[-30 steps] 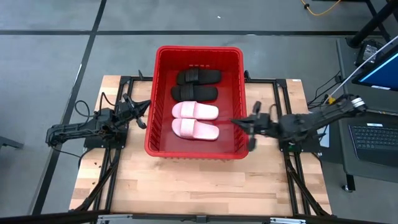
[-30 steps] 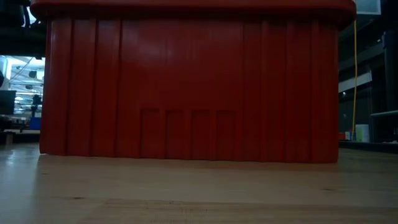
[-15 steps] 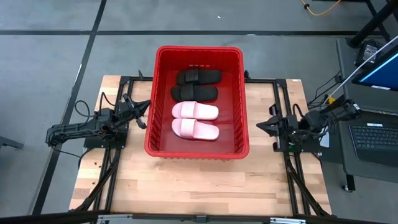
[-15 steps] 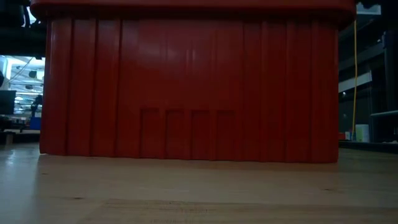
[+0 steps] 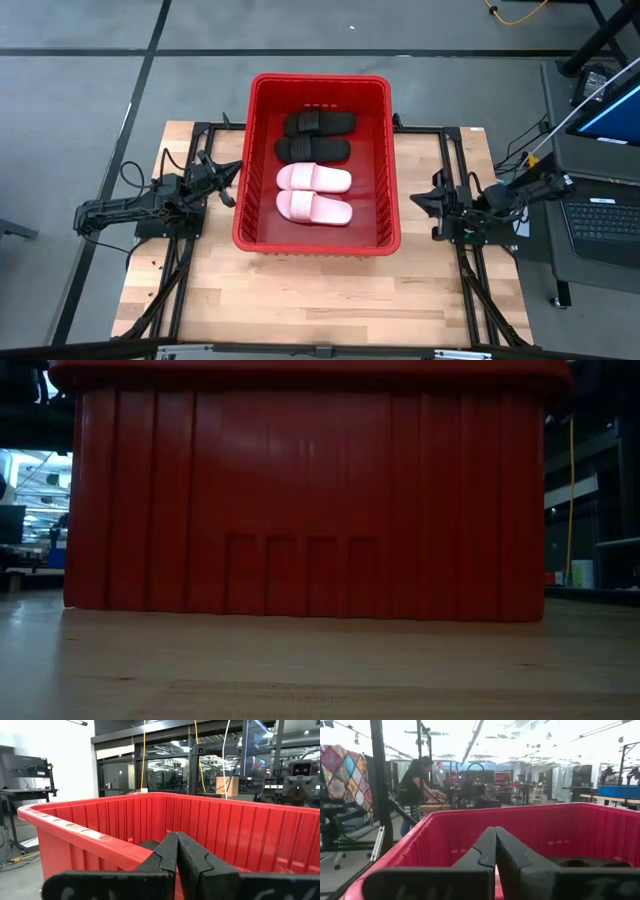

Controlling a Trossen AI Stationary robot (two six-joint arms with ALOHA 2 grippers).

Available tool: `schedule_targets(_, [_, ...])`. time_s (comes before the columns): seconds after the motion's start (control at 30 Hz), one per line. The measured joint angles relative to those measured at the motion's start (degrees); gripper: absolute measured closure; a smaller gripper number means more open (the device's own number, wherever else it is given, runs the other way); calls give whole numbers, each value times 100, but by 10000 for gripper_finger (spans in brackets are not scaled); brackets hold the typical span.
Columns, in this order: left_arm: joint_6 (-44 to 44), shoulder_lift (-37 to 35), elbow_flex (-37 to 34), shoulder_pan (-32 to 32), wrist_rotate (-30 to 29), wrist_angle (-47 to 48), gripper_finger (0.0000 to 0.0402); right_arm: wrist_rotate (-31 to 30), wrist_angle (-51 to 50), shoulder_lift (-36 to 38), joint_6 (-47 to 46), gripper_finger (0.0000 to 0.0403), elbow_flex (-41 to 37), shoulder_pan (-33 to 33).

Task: Pick and place slides into bin
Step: Return to Home Position

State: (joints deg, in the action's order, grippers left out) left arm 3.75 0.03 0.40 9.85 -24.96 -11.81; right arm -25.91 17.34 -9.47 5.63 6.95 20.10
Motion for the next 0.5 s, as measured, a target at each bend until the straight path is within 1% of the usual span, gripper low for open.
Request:
schedule_targets(0.17, [0, 0, 0, 0, -1, 1, 398, 36, 14, 633, -131, 391, -492, -260])
schedule_targets(0.23, [1, 0, 0, 2, 0, -1, 398, 244, 12, 890, -224, 391, -655, -440])
schedule_targets(0.4, [2, 6, 0, 2, -1, 1, 398, 898, 6, 939, -231, 391, -657, -761])
schedule_targets(0.5, [0, 7, 0, 2, -1, 4, 398, 1104, 60, 940, -238, 391, -657, -837])
